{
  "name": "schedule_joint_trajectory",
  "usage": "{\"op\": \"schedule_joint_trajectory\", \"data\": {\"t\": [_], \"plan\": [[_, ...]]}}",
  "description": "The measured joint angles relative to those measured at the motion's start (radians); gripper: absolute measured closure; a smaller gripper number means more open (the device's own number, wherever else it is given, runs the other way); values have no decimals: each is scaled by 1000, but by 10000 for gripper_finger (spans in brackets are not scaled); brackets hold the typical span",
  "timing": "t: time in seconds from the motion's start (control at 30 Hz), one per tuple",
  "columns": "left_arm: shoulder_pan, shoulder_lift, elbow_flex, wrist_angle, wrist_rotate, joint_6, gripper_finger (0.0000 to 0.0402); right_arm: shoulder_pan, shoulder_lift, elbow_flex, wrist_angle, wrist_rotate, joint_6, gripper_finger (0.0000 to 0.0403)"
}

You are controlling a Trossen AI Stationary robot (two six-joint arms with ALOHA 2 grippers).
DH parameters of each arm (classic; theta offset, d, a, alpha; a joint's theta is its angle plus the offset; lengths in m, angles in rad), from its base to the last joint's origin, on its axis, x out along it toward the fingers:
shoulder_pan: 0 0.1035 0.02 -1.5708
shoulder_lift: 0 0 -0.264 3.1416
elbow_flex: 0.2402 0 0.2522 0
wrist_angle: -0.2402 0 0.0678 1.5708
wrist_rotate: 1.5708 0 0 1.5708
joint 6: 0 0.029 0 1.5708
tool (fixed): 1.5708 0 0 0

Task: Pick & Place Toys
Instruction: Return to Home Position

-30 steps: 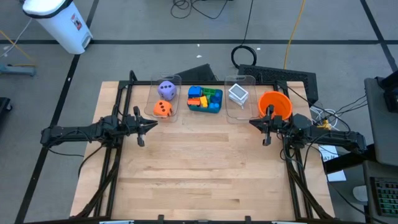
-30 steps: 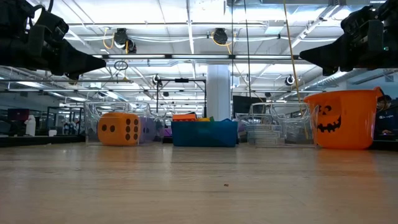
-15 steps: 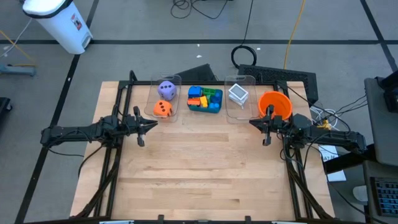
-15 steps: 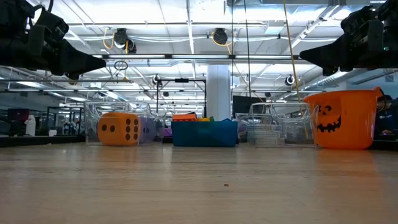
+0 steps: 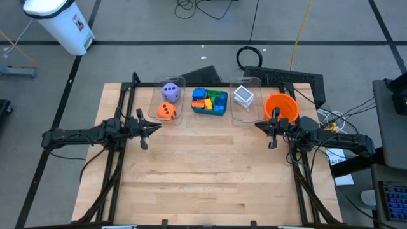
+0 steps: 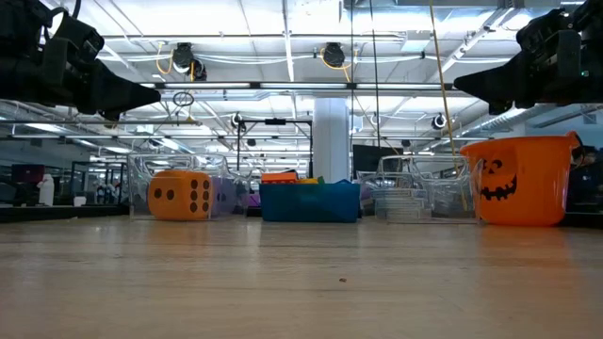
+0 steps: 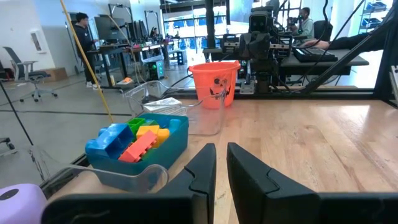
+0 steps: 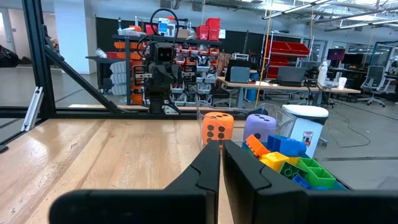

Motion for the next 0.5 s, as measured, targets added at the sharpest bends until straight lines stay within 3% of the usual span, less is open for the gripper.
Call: {"op": "schedule_joint_trajectory", "data": {"t": [0.5], "plan": [[0, 0, 0, 0, 0, 0, 355, 0, 0, -1, 0, 0, 0, 391]]}}
